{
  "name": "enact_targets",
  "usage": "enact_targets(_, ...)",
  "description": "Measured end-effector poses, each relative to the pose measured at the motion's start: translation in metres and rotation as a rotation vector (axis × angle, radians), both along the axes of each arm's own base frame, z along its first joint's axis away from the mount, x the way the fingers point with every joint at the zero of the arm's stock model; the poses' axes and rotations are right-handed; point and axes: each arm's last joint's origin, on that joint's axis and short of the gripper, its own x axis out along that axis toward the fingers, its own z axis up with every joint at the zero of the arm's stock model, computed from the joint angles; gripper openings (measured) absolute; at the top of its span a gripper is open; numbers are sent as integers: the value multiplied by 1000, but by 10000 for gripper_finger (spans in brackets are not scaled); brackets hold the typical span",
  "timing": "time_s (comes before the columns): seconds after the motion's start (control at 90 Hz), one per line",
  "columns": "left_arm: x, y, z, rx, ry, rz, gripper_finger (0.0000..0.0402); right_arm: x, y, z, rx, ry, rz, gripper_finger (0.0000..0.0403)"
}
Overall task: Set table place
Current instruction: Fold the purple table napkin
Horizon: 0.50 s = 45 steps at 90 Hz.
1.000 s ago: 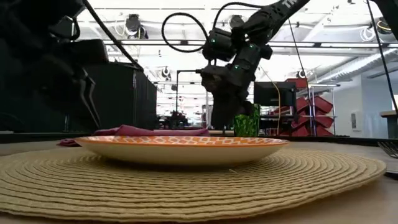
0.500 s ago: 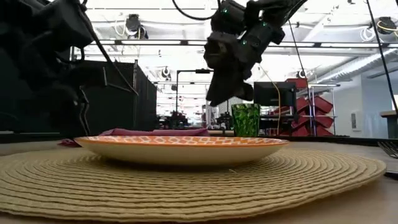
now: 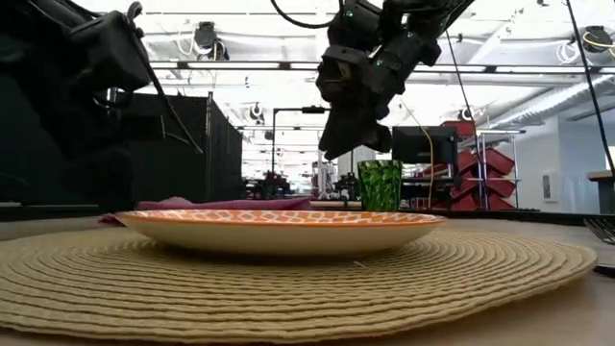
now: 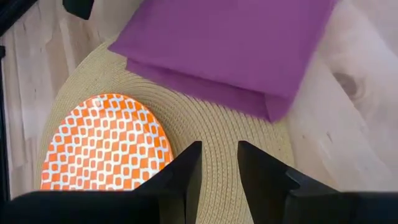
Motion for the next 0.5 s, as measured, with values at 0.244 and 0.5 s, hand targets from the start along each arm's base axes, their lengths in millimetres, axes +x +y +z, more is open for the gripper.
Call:
enact_targets(0.244, -11, -8, 48, 30, -45, 2, 115, -2, 0, -1, 1, 25, 8, 91)
enact_targets(0.5, 2, -25, 83, -57, -344, -112, 115, -2, -5, 0, -2, 7, 0, 91)
